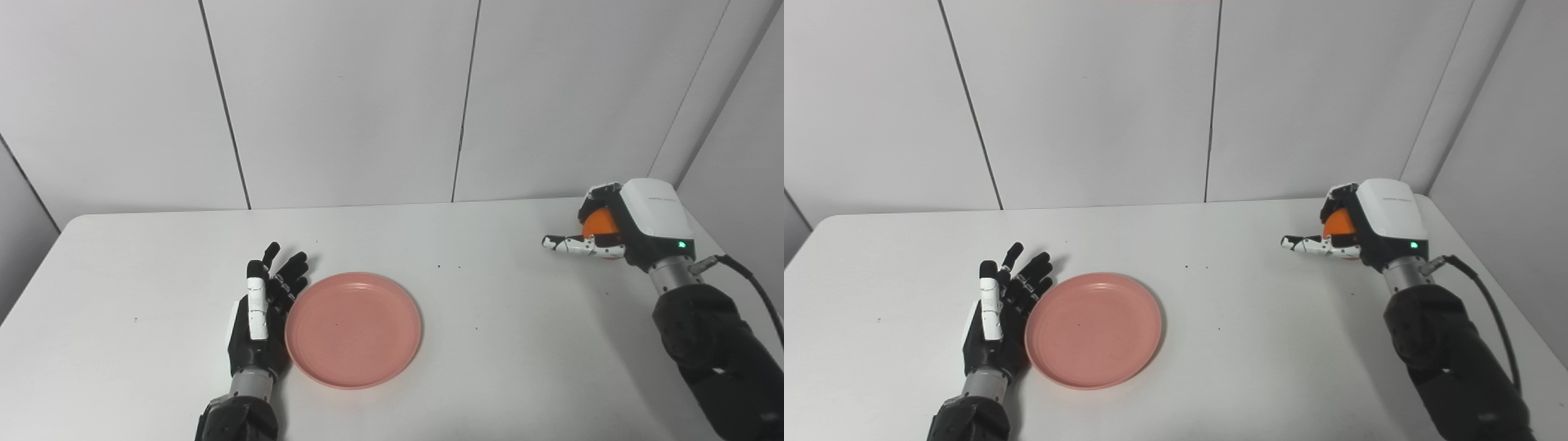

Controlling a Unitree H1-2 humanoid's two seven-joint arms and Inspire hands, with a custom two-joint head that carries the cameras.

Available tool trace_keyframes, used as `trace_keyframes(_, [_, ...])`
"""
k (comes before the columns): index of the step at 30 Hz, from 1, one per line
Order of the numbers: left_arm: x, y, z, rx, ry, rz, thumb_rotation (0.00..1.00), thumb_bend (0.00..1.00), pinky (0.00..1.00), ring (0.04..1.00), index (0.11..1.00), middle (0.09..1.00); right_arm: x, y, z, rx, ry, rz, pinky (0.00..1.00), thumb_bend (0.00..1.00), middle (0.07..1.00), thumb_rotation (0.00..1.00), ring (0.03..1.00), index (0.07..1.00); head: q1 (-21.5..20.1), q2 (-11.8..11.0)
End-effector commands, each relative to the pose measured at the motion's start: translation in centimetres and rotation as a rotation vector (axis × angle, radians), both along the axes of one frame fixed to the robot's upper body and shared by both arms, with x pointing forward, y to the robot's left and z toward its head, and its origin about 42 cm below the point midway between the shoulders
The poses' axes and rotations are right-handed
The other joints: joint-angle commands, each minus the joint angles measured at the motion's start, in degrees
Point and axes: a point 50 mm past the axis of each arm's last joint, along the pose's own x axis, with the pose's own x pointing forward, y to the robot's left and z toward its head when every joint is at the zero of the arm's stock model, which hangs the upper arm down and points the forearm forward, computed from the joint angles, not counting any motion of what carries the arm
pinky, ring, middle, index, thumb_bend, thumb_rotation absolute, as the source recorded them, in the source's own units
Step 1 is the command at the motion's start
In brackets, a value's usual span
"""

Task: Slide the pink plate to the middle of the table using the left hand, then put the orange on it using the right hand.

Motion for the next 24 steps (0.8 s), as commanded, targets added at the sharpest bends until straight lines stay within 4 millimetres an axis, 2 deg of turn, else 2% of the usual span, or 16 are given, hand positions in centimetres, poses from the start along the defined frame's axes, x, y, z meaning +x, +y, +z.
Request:
trace_keyframes(1, [-0.2, -0.6, -1.1, 0.001, 0.062, -0.003, 0.87, 0.93, 0.88, 0.855, 0.915, 0.787, 0.3, 0.4, 4.6, -0.046, -0.141, 0.051, 0.13, 0.84, 0.238, 0.76, 0.175, 0.26, 0.3, 0.0])
trace_keyframes(6, [-0.2, -0.9, -1.0, 0.003, 0.06, -0.001, 0.87, 0.93, 0.87, 0.852, 0.915, 0.79, 0.0, 2.5, 5.9, -0.057, -0.183, 0.116, 0.13, 0.86, 0.252, 0.79, 0.181, 0.277, 1.4, -0.1])
trace_keyframes(9, [-0.2, -1.1, -1.0, 0.0, 0.06, 0.004, 0.87, 0.92, 0.87, 0.85, 0.912, 0.787, 0.0, 4.3, 6.5, -0.042, -0.202, 0.174, 0.13, 0.86, 0.252, 0.78, 0.179, 0.28, 2.0, 0.0])
trace_keyframes(15, [-0.3, -1.6, -0.9, -0.001, 0.06, 0.006, 0.87, 0.92, 0.86, 0.845, 0.908, 0.79, 0.2, 7.3, 6.8, -0.016, -0.206, 0.26, 0.14, 0.85, 0.263, 0.76, 0.186, 0.29, 3.6, -0.3])
trace_keyframes(20, [-0.3, -2.0, -1.0, -0.007, 0.062, 0.011, 0.87, 0.9, 0.86, 0.839, 0.904, 0.793, 0.6, 9.9, 7.1, 0.022, -0.197, 0.307, 0.16, 0.88, 0.276, 0.77, 0.202, 0.299, 4.9, -0.6])
trace_keyframes(24, [-0.2, -2.3, -1.3, -0.01, 0.068, 0.022, 0.85, 0.92, 0.84, 0.826, 0.887, 0.775, 0.9, 12.0, 7.4, 0.032, -0.207, 0.354, 0.15, 0.89, 0.259, 0.79, 0.192, 0.277, 6.3, -1.1])
